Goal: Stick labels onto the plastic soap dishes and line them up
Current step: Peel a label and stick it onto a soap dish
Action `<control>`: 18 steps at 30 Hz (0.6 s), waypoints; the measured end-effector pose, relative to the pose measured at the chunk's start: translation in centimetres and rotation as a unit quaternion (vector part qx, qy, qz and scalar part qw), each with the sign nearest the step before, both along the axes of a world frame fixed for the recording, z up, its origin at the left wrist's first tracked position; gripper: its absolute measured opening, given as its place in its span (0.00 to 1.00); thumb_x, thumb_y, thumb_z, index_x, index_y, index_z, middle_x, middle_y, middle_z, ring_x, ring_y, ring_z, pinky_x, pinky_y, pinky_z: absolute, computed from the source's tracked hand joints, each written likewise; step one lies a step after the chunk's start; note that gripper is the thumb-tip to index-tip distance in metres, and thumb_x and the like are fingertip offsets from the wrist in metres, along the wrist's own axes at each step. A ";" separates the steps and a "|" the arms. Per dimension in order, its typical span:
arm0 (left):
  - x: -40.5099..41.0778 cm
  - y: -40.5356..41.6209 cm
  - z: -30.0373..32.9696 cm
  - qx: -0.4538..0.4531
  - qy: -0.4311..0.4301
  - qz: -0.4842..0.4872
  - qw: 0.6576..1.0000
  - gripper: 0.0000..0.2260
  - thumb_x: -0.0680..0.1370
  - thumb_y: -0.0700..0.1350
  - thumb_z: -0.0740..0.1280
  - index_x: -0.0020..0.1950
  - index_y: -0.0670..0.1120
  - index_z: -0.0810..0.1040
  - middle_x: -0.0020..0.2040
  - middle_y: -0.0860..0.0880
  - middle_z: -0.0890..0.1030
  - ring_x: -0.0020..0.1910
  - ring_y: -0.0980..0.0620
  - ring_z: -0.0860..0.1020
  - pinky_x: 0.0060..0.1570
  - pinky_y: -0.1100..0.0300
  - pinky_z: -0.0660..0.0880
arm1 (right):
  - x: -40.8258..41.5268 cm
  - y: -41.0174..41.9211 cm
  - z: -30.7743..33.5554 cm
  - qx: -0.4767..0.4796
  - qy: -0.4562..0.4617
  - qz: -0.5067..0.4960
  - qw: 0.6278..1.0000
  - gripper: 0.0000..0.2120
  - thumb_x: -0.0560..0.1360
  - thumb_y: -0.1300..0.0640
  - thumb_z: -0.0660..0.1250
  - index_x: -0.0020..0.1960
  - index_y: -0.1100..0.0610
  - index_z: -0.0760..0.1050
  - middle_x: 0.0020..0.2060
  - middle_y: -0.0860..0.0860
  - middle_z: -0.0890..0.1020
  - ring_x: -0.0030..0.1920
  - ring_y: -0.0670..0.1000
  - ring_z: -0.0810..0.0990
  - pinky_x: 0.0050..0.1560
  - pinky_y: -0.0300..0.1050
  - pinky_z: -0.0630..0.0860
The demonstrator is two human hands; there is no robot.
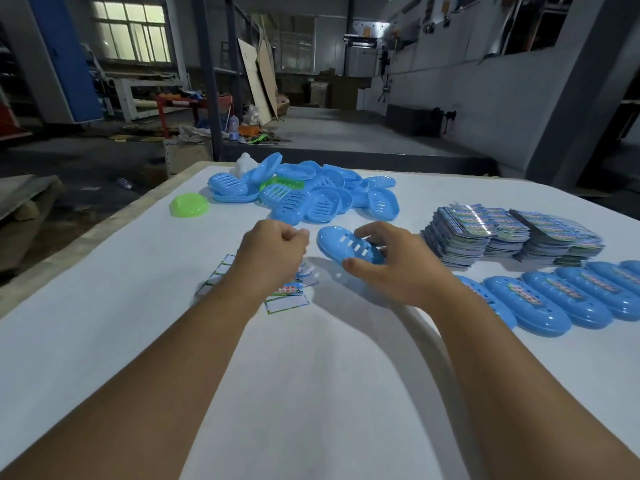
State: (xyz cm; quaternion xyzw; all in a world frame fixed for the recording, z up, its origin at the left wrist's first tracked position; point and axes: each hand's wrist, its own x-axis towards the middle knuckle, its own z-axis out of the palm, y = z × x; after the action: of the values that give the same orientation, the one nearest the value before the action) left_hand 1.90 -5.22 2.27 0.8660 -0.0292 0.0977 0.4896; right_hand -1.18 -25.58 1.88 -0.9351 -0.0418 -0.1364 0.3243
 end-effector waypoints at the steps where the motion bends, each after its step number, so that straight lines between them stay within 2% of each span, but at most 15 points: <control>1: 0.1 0.5 -0.1 0.111 -0.048 0.049 0.991 0.11 0.80 0.51 0.65 0.44 0.46 0.82 0.42 0.48 0.84 0.44 0.47 0.81 0.46 0.53 0.78 | 0.0 -0.1 -0.1 -0.016 0.015 0.006 1.000 0.25 0.69 0.40 0.74 0.64 0.42 0.75 0.58 0.44 0.81 0.55 0.46 0.80 0.60 0.49 0.78; 2: 0.1 0.9 0.0 0.195 -0.069 0.081 0.975 0.11 0.80 0.51 0.64 0.45 0.46 0.81 0.44 0.47 0.83 0.46 0.45 0.80 0.47 0.52 0.78 | 0.0 -0.1 -0.2 -0.029 0.026 0.012 0.999 0.25 0.69 0.40 0.74 0.64 0.42 0.75 0.58 0.44 0.81 0.55 0.46 0.80 0.59 0.47 0.78; 4: 0.1 1.5 0.2 0.291 -0.041 0.098 0.951 0.12 0.79 0.55 0.65 0.51 0.47 0.79 0.50 0.47 0.82 0.49 0.45 0.78 0.46 0.54 0.75 | 0.0 0.0 -0.4 -0.042 0.037 0.025 0.998 0.25 0.68 0.42 0.74 0.63 0.42 0.75 0.56 0.42 0.80 0.52 0.42 0.79 0.54 0.42 0.77; 8: -0.3 2.0 0.1 0.382 0.036 0.059 0.921 0.24 0.72 0.66 0.70 0.57 0.50 0.76 0.54 0.48 0.79 0.52 0.46 0.78 0.45 0.56 0.73 | 0.0 0.3 -0.5 -0.057 0.063 0.045 0.995 0.23 0.67 0.42 0.75 0.60 0.40 0.75 0.53 0.38 0.79 0.48 0.38 0.78 0.45 0.35 0.72; 10: -0.5 2.0 0.1 0.363 0.046 0.048 0.929 0.25 0.69 0.64 0.74 0.57 0.49 0.75 0.54 0.48 0.79 0.52 0.47 0.78 0.46 0.56 0.74 | 0.0 0.4 -0.6 -0.063 0.076 0.052 0.994 0.21 0.68 0.42 0.74 0.59 0.39 0.75 0.51 0.38 0.79 0.44 0.37 0.78 0.40 0.33 0.71; 15: -0.4 2.1 0.5 0.264 0.089 0.022 0.960 0.32 0.68 0.56 0.80 0.67 0.49 0.72 0.63 0.48 0.77 0.59 0.48 0.76 0.53 0.54 0.75 | -0.1 0.4 -0.5 -0.076 0.079 0.057 0.992 0.20 0.69 0.43 0.73 0.60 0.40 0.75 0.51 0.40 0.80 0.47 0.38 0.78 0.41 0.34 0.72; 18: 0.0 2.4 0.6 0.197 0.103 0.016 0.975 0.36 0.66 0.51 0.82 0.70 0.49 0.69 0.64 0.48 0.76 0.55 0.50 0.76 0.46 0.58 0.73 | -0.2 0.4 -0.5 -0.079 0.081 0.060 0.992 0.21 0.70 0.42 0.73 0.61 0.41 0.75 0.52 0.40 0.80 0.47 0.38 0.78 0.42 0.33 0.71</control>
State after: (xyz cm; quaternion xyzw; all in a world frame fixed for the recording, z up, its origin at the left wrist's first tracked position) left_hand 1.90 -2.84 2.86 0.9511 0.0167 0.0087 0.3082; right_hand -1.35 -25.13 1.42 -0.9614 -0.0825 -0.0369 0.2598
